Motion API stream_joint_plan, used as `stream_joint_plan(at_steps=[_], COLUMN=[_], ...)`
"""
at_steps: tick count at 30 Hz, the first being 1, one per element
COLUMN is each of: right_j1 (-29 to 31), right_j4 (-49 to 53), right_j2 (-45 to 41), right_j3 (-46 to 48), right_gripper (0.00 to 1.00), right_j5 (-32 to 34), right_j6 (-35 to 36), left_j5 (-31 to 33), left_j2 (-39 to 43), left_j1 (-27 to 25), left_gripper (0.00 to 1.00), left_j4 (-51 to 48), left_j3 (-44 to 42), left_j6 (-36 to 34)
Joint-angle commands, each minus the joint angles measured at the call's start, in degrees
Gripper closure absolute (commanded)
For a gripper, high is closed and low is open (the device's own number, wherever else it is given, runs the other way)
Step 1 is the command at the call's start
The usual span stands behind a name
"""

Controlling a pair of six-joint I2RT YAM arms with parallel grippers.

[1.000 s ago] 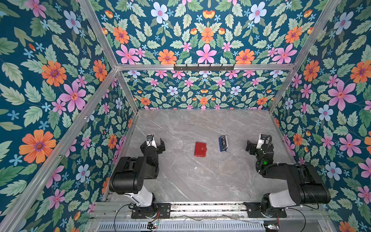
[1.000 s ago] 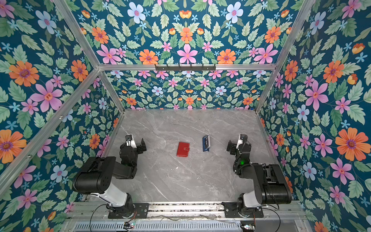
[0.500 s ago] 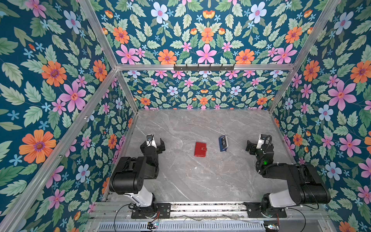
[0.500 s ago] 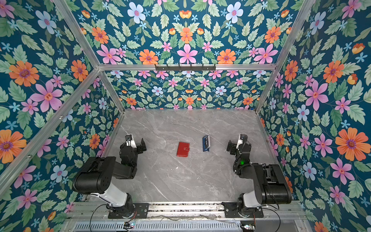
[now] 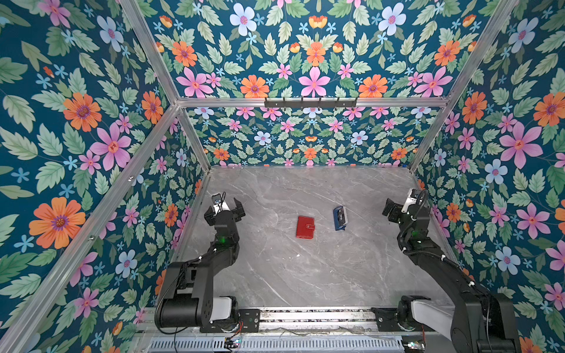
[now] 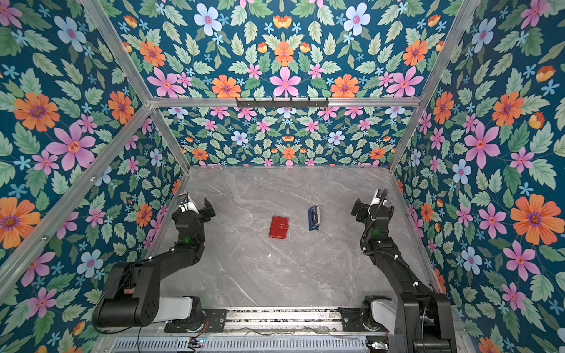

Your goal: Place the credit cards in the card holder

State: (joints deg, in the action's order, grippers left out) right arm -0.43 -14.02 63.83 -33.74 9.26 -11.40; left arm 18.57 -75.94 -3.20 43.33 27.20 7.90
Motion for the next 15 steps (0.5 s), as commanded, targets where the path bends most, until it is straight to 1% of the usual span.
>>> stream_joint_plan(at_steps=[1,3,4,7,9,12,15], right_j1=[0.1,1.2,2.6,9.2,12.6,18.6,25.2], right_j4=[21.8,27.8,30.4,33.9,35.7,37.4,38.0], right_j2=[-0.6,-0.5,-0.5,-0.9,-0.3,2.1,6.1], right_j3=[-5.1,-8.3,-9.5,-11.3,-12.6,-15.1,-18.0], right_gripper=[0.01,0.01,0.03,0.06,0.09,0.15,0.21], right_j5=[-8.2,-13.1,-14.5,-14.8,-16.4,-16.9,-15.4], right_j6=[-4.4,-5.7,-6.0,-7.1,-8.9,-10.8,-11.5], left_j5=[-8.6,-12.9,-15.5,-23.2,-26.1,-29.1,-33.4], left_j2=[1.9,2.8,3.3,4.3,5.1,4.7,1.8], left_j1=[-0.2,-1.1,-1.9,-4.9,-7.8,-12.8,-17.4], left_gripper=[0.0,0.01,0.02,0.04,0.06,0.08,0.16], left_j4=[-21.4,-29.6,-32.8,-38.5,-39.4,-39.4,-38.1], left_j3=[4.5,7.5,8.6,9.7,9.1,8.4,8.7], left_j6=[5.1,7.1,8.0,10.6,12.5,15.3,17.1])
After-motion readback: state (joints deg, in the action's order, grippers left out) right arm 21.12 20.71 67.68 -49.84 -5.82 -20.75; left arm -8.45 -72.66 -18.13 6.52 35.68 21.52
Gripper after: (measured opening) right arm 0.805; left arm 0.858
